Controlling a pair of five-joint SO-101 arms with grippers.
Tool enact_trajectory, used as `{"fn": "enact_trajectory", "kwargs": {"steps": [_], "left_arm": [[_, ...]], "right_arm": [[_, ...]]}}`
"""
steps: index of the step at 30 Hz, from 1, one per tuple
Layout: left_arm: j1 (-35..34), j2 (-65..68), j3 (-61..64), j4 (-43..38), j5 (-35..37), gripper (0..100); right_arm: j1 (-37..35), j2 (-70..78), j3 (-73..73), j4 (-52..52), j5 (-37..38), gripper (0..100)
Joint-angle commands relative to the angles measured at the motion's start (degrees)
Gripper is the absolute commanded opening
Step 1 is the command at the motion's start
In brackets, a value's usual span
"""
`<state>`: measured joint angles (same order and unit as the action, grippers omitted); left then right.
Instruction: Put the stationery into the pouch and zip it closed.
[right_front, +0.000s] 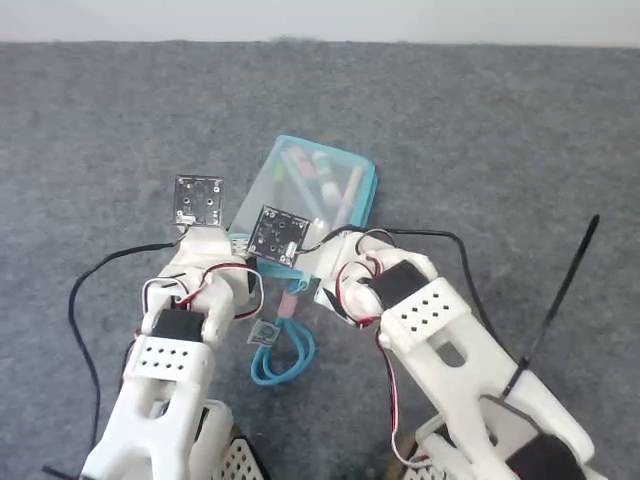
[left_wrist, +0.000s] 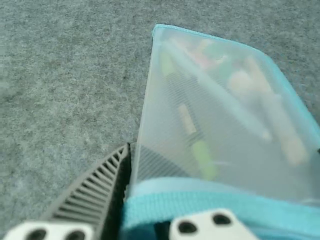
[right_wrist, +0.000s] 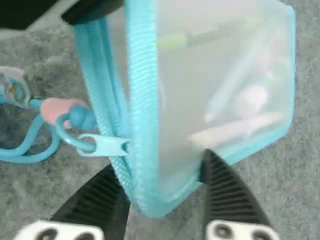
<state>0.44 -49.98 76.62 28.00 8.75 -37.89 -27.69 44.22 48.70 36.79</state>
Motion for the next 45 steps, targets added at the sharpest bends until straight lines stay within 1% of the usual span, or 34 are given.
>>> {"fn": "enact_trajectory", "kwargs": {"steps": [1, 2, 3, 4, 9, 12, 14, 16, 20, 23, 28, 30, 33, 36, 40, 43, 45], "left_arm": [[-0.4, -0.2, -3.3, 0.4, -0.4, 1], [-0.4, -0.2, -3.3, 0.4, -0.4, 1], [-0.4, -0.2, -3.3, 0.4, -0.4, 1], [-0.4, -0.2, -3.3, 0.4, -0.4, 1], [-0.4, -0.6, -3.5, 0.4, -0.6, 2], [-0.5, -0.7, -5.1, 1.2, -3.9, 7], [-1.1, -0.7, -7.4, 3.6, -5.2, 12], [-3.2, -0.7, -10.5, 7.1, -4.9, 14], [-9.8, -0.7, -17.4, 14.6, -5.1, 15], [-14.0, -0.7, -21.1, 19.7, -5.0, 15], [-14.3, -0.7, -23.3, 25.5, -5.2, 15], [-14.4, -0.7, -24.7, 28.1, -5.3, 15], [-15.0, -1.0, -26.9, 30.2, -5.3, 15], [-17.3, -5.1, -27.1, 30.1, -4.8, 15], [-20.5, -16.6, -24.5, 29.1, -1.9, 15], [-20.3, -26.8, -19.7, 29.1, -2.1, 15], [-19.0, -32.6, -16.9, 28.8, -3.9, 15]], "right_arm": [[0.2, 0.2, -3.7, -2.1, -3.3, 5.8], [0.2, 0.3, -3.9, -2.5, -4.4, 1.6], [0.3, 0.2, -3.9, -3.0, -5.5, 0.0], [0.7, 0.0, -3.9, -3.3, -6.9, 1.6], [2.8, 0.4, -5.9, -2.2, -10.8, 0.6], [5.0, 0.4, -8.1, 0.1, -13.7, 0.6], [6.3, 0.4, -9.6, 1.7, -15.9, 0.6], [7.5, 0.4, -10.5, 2.9, -17.6, 0.6], [9.5, 0.5, -10.7, 3.0, -19.6, 0.6], [9.5, 0.5, -10.7, 3.0, -19.8, 0.6], [9.4, 0.6, -10.8, 3.0, -20.0, 0.6], [9.5, 0.5, -11.6, 3.2, -21.5, 0.6], [9.5, 0.6, -13.0, 5.1, -21.8, 0.6], [9.5, 0.6, -13.0, 5.5, -21.8, 0.6], [9.3, 3.9, -13.2, 5.3, -21.7, 0.6], [9.2, 8.5, -15.2, 5.3, -21.9, 0.6], [9.4, 10.8, -16.8, 5.5, -22.0, 0.6]]}}
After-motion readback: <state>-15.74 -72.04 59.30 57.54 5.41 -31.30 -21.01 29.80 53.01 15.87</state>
